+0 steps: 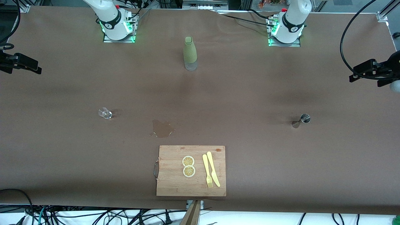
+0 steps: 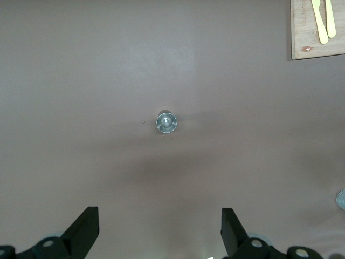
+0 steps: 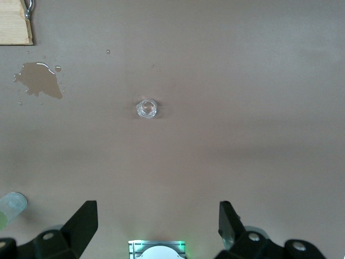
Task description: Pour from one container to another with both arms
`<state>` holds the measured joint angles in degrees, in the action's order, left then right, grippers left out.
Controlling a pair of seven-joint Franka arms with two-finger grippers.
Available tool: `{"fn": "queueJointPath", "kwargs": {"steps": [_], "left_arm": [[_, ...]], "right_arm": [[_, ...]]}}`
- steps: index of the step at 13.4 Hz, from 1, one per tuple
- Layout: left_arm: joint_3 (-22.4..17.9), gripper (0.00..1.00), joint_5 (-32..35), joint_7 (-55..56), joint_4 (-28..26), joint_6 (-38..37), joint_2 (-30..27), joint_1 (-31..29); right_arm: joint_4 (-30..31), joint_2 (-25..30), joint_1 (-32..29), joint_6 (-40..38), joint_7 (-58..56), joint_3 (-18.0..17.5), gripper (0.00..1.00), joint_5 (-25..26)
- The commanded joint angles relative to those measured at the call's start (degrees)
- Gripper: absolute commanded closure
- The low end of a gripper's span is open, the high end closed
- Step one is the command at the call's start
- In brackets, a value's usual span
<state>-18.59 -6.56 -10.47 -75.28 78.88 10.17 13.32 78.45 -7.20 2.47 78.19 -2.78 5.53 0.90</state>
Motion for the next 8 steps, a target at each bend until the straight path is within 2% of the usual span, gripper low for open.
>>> {"fn": "queueJointPath", "kwargs": {"steps": [1, 8], "left_arm": [[0.48, 0.00, 1.64, 0.28, -1.00, 0.66, -0.85, -0.05], [0.48, 0.00, 1.81, 0.37, -1.09, 0.75, -0.77, -0.05]], "right_arm": [[-0.14, 0.08, -0.19, 0.39, 0.50, -0.08, 0.00, 0.86], [-0.14, -0.18, -0.19, 1.88, 0.32, -0.08, 0.00, 0.77]]}}
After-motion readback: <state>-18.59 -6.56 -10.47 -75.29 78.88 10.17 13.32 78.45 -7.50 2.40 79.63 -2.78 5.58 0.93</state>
